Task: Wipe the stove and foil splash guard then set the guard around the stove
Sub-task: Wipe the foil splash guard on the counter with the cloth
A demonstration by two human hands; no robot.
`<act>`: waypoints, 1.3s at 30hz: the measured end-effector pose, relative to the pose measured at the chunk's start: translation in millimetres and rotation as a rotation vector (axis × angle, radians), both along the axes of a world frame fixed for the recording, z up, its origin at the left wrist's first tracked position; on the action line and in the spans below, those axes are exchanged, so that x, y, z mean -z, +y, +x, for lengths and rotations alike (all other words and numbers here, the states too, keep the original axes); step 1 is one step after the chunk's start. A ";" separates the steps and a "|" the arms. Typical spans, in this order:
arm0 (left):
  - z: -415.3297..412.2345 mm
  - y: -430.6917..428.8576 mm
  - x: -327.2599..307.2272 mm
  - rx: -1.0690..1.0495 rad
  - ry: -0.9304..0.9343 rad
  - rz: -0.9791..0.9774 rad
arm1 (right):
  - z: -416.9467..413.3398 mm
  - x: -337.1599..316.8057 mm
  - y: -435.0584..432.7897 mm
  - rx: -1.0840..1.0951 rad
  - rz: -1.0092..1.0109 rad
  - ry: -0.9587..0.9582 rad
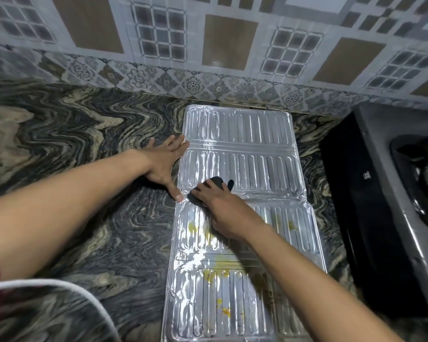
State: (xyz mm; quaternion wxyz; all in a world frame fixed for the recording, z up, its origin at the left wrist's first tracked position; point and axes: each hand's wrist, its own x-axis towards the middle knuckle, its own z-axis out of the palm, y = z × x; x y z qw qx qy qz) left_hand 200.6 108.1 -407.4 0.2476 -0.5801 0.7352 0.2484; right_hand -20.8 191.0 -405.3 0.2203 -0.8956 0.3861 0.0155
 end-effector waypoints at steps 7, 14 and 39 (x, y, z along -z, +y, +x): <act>-3.4 1.6 -3.6 -0.019 -0.021 -0.006 | -48.2 31.5 35.5 0.149 -0.123 -0.036; -13.4 3.5 -6.4 -0.031 -0.070 -0.022 | -52.3 43.5 43.9 0.248 -0.209 0.001; -40.2 20.2 -5.6 0.036 -0.112 -0.027 | -55.6 46.2 83.1 -0.120 -0.187 -0.088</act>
